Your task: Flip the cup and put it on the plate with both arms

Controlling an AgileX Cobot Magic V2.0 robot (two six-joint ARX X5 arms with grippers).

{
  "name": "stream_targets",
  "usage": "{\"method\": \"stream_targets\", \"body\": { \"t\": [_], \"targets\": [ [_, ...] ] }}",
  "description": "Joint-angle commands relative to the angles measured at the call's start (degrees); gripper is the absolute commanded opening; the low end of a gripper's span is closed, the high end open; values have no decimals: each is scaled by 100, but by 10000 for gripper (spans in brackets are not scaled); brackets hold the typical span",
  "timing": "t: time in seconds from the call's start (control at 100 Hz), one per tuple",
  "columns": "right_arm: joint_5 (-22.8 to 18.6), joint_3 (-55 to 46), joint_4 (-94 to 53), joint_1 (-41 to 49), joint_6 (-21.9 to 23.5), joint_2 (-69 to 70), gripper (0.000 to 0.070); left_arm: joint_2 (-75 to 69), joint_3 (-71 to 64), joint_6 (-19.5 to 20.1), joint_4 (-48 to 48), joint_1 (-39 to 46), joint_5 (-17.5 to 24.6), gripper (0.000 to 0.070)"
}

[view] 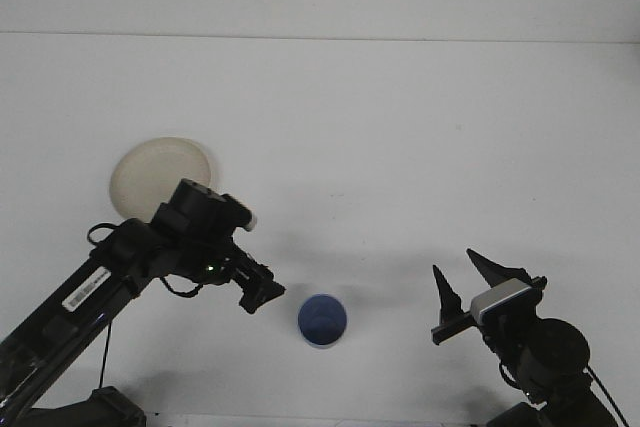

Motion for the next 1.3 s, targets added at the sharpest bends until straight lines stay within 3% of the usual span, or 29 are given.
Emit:
{"method": "stream_targets", "body": {
  "t": [0.0,0.44,0.72,0.79,0.93,1.29],
  "targets": [
    [4,17,57,28,15,-2,402,304,225,186,-48,-269,-203,515],
    [4,17,63,28,15,-2,401,1698,509,42,186,-1510,-1121,516],
    [7,17,76,28,15,-2,401,2201,509,-256,717,-1832,-1163,487],
    [4,17,76,28,15,-2,401,2288,509,-278,719,-1880,-1163,396],
    [7,17,85,28,15,-2,401,2323,509,-271,721,-1943,-1163,0],
    [7,17,87,28,15,-2,401,2264,831,-278,505,-1862,-1506,14]
  ]
}}
